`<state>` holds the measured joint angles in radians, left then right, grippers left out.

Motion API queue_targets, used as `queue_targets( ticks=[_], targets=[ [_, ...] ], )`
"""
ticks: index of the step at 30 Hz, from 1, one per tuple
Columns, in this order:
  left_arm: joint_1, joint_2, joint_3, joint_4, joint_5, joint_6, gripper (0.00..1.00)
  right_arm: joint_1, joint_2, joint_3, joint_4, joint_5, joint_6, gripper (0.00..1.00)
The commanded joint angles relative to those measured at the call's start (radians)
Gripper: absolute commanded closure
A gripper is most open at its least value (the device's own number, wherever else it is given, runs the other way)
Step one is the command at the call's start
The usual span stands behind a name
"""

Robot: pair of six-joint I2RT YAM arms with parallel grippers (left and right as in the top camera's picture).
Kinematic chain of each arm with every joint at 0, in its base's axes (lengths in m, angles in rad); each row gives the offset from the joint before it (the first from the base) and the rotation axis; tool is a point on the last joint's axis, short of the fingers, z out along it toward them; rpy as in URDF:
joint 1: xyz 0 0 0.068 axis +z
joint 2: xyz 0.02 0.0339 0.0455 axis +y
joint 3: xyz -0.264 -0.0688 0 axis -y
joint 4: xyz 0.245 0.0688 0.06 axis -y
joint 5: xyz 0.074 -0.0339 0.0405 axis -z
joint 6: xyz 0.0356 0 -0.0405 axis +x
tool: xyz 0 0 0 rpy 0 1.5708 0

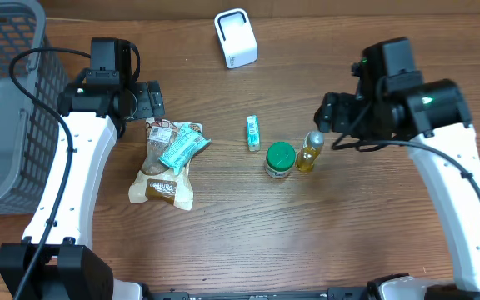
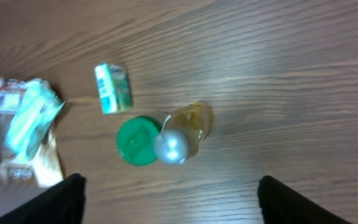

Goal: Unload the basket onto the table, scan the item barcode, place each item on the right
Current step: 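Move the right gripper over the yellow soap bottle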

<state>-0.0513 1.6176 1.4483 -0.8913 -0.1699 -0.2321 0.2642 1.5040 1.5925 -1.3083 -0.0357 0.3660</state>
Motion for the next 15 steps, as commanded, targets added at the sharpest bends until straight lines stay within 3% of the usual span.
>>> queue_targets(
  ticks=[1,9,15],
  targets=[
    [0.005,-0.008,0.007,0.002,-0.016,0.012,0.01,0.053,-0.005,-0.033,0.023,0.169,0.135,0.10],
    [0.005,-0.008,0.007,0.002,-0.016,0.012,0.00,0.079,-0.004,-0.138,0.135,0.177,0.163,0.07],
    [0.005,-0.008,0.007,0.002,-0.016,0.012,0.01,0.079,-0.003,-0.220,0.212,0.136,0.163,0.12]
  ],
)
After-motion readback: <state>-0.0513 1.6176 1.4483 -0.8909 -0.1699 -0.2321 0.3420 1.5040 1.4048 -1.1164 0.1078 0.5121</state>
